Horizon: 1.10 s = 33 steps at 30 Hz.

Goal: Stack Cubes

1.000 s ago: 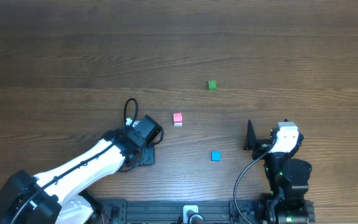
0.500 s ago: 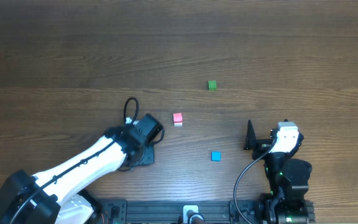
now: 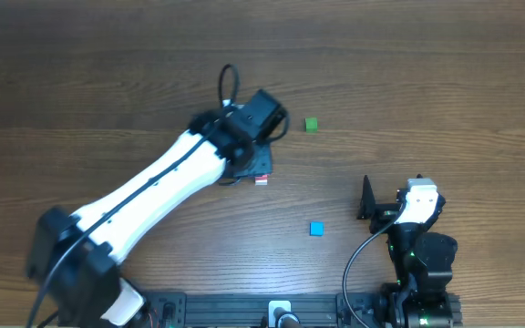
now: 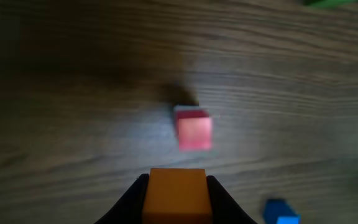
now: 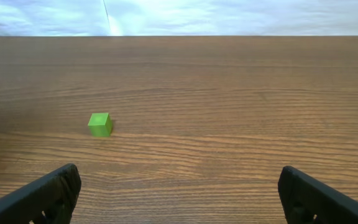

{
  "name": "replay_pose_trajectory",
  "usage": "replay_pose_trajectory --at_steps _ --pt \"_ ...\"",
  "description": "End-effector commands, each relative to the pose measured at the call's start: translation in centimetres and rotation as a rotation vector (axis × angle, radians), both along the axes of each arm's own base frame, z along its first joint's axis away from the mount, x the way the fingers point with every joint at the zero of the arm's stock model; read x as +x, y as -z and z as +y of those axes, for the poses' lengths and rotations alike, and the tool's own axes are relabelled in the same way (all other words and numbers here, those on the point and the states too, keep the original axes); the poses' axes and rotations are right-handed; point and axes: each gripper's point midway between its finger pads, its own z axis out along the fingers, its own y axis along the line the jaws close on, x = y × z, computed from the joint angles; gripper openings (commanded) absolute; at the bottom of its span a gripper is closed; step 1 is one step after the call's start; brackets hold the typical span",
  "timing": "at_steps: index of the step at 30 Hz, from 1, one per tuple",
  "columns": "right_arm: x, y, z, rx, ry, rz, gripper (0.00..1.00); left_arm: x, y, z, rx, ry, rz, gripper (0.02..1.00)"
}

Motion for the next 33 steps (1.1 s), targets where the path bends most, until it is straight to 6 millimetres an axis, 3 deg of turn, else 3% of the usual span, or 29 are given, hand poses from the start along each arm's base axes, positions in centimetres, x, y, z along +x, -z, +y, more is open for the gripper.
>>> replay_pose_trajectory --at_steps 1,10,33 --pt "0.0 0.2 0.0 -0.002 -0.003 0.0 0.991 0.9 2.0 -2.0 0.034 0.009 0.03 0.04" --pt "0.0 0.2 0.0 -0.002 -0.003 0.0 0.993 0.7 4.1 -2.0 0.069 -0.004 0.077 0.04" --pt "0.0 0.2 0.0 -0.003 -0.003 0.0 0.991 1.3 4.6 -2.3 0.066 -0.006 0.062 0.04"
